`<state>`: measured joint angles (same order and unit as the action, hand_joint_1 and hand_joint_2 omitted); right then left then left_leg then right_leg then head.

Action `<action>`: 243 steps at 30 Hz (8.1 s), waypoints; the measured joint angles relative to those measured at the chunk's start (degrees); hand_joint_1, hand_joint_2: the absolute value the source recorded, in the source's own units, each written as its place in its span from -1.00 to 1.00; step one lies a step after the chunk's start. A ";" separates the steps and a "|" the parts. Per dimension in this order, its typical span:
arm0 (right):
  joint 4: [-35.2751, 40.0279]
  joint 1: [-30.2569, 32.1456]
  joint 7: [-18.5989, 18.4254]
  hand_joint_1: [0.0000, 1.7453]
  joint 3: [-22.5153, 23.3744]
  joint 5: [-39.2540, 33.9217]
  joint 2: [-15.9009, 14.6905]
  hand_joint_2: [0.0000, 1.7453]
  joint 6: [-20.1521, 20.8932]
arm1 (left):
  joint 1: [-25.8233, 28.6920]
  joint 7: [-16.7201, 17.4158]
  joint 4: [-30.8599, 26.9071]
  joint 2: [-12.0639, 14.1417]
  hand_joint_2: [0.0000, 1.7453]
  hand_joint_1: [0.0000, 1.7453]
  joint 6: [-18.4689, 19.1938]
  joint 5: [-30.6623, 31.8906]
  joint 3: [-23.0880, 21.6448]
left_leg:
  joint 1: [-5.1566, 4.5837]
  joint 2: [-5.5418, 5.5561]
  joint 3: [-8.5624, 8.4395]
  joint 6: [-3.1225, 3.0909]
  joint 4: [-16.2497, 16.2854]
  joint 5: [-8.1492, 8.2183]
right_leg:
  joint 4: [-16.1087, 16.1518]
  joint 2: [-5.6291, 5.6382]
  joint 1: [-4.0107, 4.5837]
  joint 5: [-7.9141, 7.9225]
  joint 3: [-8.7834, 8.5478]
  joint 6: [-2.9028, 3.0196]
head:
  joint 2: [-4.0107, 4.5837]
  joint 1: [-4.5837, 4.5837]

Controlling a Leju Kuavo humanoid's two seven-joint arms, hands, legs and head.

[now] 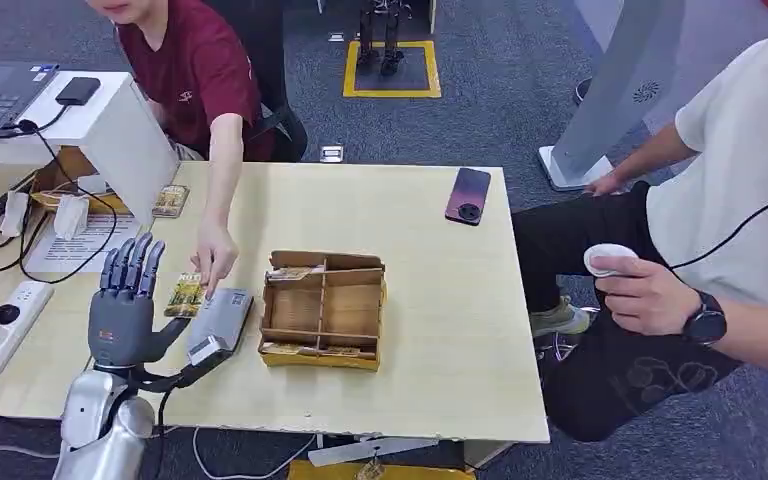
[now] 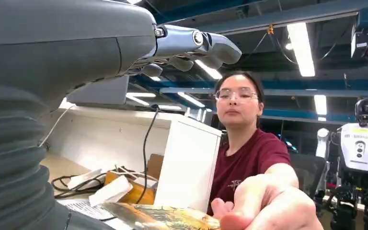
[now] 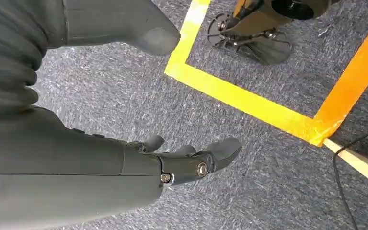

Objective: Pass the card to the sensor for recognition and then transmit it.

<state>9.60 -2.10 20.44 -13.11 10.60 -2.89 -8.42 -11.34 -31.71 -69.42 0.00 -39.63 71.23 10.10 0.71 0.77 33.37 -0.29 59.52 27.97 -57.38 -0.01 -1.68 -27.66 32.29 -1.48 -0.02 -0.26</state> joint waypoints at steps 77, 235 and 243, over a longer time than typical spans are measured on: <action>0.00 0.19 -0.09 -1.00 2.49 -0.22 0.00 1.00 -0.33 | -4.27 16.79 10.71 4.59 1.00 1.00 26.75 -35.49 -18.12 | 0.01 -0.03 0.00 0.00 0.00 0.00 | 0.00 0.04 0.01 0.00 0.04 0.00 | 0.00 -0.02; 0.26 -1.44 -2.43 -1.00 5.20 9.44 0.44 1.00 1.68 | -16.57 -1.64 16.41 3.32 1.00 1.00 0.90 -31.56 -3.28 | 0.05 0.02 0.00 0.08 -0.03 -0.06 | -0.07 -0.01 0.04 0.00 0.02 0.02 | 0.00 -0.02; 0.55 -2.39 -2.60 -1.00 5.20 10.40 0.46 1.00 1.99 | -21.17 -2.54 17.18 2.67 1.00 1.00 -0.02 -7.25 6.15 | 0.05 -0.10 0.00 0.11 -0.03 -0.08 | -0.10 0.16 0.04 0.05 0.12 0.09 | 0.00 0.00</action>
<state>10.14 -4.49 17.84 -7.91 21.00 -2.43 -6.43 -32.50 -34.25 -52.24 2.67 -39.65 63.98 16.24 0.76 0.67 33.37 -0.18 59.48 27.89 -57.48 0.15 -1.64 -27.61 32.42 -1.39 -0.02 -0.26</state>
